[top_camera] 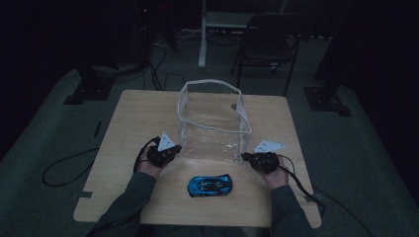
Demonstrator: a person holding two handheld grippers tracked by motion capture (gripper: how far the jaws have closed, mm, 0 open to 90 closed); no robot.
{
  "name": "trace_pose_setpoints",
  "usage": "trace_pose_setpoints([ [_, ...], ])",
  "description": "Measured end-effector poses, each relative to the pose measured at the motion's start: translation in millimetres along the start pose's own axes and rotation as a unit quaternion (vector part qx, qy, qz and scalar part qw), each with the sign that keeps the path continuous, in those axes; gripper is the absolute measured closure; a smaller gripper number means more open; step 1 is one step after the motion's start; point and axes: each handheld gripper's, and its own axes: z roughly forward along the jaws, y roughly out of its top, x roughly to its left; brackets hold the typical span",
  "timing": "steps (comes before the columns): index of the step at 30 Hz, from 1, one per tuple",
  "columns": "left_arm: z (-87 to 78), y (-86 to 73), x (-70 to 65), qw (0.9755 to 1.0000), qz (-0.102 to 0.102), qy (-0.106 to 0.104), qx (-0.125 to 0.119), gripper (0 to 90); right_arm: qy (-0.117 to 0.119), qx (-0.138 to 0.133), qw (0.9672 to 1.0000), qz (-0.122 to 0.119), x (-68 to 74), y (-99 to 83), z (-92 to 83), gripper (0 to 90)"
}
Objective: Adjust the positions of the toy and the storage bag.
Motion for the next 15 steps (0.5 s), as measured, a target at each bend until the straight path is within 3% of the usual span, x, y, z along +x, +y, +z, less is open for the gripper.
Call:
trace_pose_setpoints([
  [15,-0.7,-0.9,-0.8,1.0,-0.002,0.0,-0.001,87.4,0.003,-0.002,1.0,-0.003,2.0,-1.0,-1.0,87.5],
])
